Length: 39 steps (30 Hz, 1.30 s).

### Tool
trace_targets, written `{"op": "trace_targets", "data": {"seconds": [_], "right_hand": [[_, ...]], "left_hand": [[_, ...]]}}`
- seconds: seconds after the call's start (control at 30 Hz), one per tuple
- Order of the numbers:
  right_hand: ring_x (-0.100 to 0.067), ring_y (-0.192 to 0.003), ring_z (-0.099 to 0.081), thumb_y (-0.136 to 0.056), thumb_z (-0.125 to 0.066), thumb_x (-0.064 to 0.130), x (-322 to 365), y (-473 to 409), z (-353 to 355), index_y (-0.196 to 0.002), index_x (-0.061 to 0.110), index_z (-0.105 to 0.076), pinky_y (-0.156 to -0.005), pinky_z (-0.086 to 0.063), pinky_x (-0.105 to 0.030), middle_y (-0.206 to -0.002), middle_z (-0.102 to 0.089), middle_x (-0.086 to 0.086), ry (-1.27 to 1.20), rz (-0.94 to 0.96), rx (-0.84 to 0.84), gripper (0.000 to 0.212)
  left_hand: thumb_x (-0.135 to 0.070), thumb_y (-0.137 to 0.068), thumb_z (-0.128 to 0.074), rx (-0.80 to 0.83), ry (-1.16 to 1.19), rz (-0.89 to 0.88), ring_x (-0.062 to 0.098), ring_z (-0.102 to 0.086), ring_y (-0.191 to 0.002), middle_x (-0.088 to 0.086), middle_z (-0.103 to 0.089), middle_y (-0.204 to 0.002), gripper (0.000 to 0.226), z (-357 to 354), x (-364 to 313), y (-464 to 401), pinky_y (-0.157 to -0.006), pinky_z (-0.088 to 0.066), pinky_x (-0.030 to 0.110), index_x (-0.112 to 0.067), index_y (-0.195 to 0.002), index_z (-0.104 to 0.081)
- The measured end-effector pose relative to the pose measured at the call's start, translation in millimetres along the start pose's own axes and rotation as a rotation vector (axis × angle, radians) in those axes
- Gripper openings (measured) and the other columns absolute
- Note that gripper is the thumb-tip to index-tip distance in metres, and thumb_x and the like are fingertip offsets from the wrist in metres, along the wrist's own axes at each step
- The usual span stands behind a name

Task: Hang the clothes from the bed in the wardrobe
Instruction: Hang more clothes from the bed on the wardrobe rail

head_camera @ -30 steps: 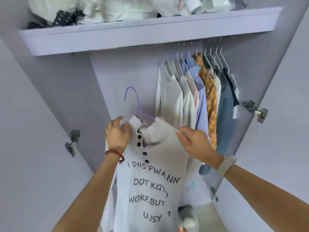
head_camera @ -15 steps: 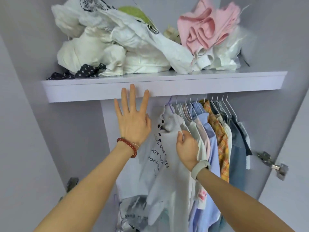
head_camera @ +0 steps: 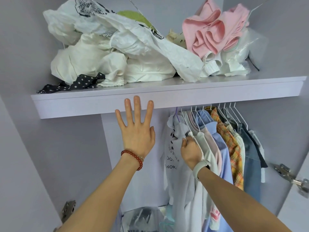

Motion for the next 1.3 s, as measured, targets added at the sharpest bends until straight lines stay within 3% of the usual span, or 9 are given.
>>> {"op": "trace_targets", "data": {"seconds": [0.1,0.23,0.4,0.53,0.63,0.83,1.03,1.17,1.3], "right_hand": [[-0.04,-0.097,-0.056,-0.095,-0.037,0.018,-3,5,2,-0.113,0.002,-0.05,-0.081,-0.044,-0.041,-0.104,-0.06,-0.022,-0.011,0.034,0.046,0.028],[-0.034,-0.118,-0.043,-0.094,-0.042,0.013,-16,28,10,-0.131,0.004,-0.043,-0.099,-0.033,-0.033,-0.125,-0.046,-0.02,-0.08,0.089,0.093,0.038],[-0.029,-0.122,-0.043,-0.09,-0.047,0.006,-48,91,48,-0.13,0.003,-0.046,-0.1,-0.023,-0.018,-0.129,-0.048,-0.015,-0.025,0.221,-0.002,0.04],[-0.038,-0.109,-0.055,-0.082,-0.05,0.007,-109,164,72,-0.119,-0.003,-0.056,-0.094,-0.043,-0.042,-0.117,-0.059,-0.021,0.144,0.171,-0.037,0.039],[-0.039,-0.114,-0.052,-0.084,-0.052,0.005,-167,229,95,-0.122,-0.002,-0.054,-0.095,-0.042,-0.048,-0.123,-0.056,-0.021,0.311,-0.002,0.002,0.039],[-0.025,-0.133,-0.03,-0.094,-0.04,0.02,-264,360,170,-0.135,0.011,-0.041,-0.109,-0.019,-0.036,-0.142,-0.04,-0.008,0.529,-0.504,-0.02,0.041],[-0.031,-0.123,-0.041,-0.09,-0.044,0.015,-320,521,270,-0.126,0.01,-0.051,-0.102,-0.025,-0.037,-0.134,-0.048,-0.01,0.621,-0.921,-0.227,0.036],[-0.033,-0.118,-0.047,-0.086,-0.051,0.01,-350,619,334,-0.12,0.011,-0.056,-0.097,-0.035,-0.042,-0.126,-0.054,-0.012,0.581,-1.143,-0.417,0.035],[-0.032,-0.122,-0.044,-0.091,-0.047,0.013,-389,713,404,-0.124,0.008,-0.053,-0.101,-0.034,-0.042,-0.132,-0.05,-0.014,0.551,-1.342,-0.548,0.034]], "left_hand": [[-0.029,-0.073,-0.067,0.0,0.003,0.004,0.041,-0.004,-0.136,0.022,-0.02,-0.149,0.088,4,-1,-1,-0.104,-0.013,0.066,-0.019,-0.145,-0.017],[-0.021,-0.073,-0.063,0.007,0.176,0.083,0.039,-0.007,-0.138,0.021,-0.02,-0.15,0.078,7,-13,17,-0.106,-0.007,0.065,-0.018,-0.143,-0.029],[-0.017,-0.077,-0.055,0.17,0.432,0.104,0.041,-0.019,-0.137,0.02,-0.027,-0.148,0.064,-9,-53,85,-0.106,-0.012,0.064,-0.015,-0.139,-0.039],[-0.014,-0.084,-0.057,0.53,0.592,0.079,0.034,-0.023,-0.138,0.014,-0.03,-0.148,0.055,-33,-102,155,-0.11,-0.019,0.055,-0.011,-0.136,-0.042],[-0.012,-0.086,-0.055,0.76,0.687,0.021,0.028,-0.036,-0.132,0.014,-0.044,-0.14,0.042,-38,-149,213,-0.106,-0.027,0.047,-0.006,-0.127,-0.052],[-0.006,-0.079,-0.06,0.961,0.856,-0.37,0.031,-0.055,-0.113,0.017,-0.06,-0.117,0.032,3,-268,305,-0.096,-0.037,0.05,-0.001,-0.111,-0.061],[-0.025,-0.091,-0.044,1.084,0.957,-0.946,0.014,-0.028,-0.135,0.002,-0.036,-0.145,0.043,102,-411,382,-0.11,-0.019,0.038,-0.017,-0.134,-0.044],[-0.03,-0.092,-0.042,1.075,1.049,-1.187,0.017,-0.033,-0.132,0.0,-0.034,-0.146,0.044,191,-506,428,-0.109,-0.023,0.035,-0.021,-0.135,-0.042],[-0.027,-0.092,-0.045,1.106,1.117,-1.402,0.021,-0.033,-0.132,0.004,-0.034,-0.145,0.045,291,-600,481,-0.108,-0.025,0.039,-0.017,-0.135,-0.042]]}}
Point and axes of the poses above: each hand's wrist, its own y-axis away from the middle knuckle, its own z-axis out of the back of the hand, x = y × z, the point moved 3 cm from there along -y, towards the middle knuckle
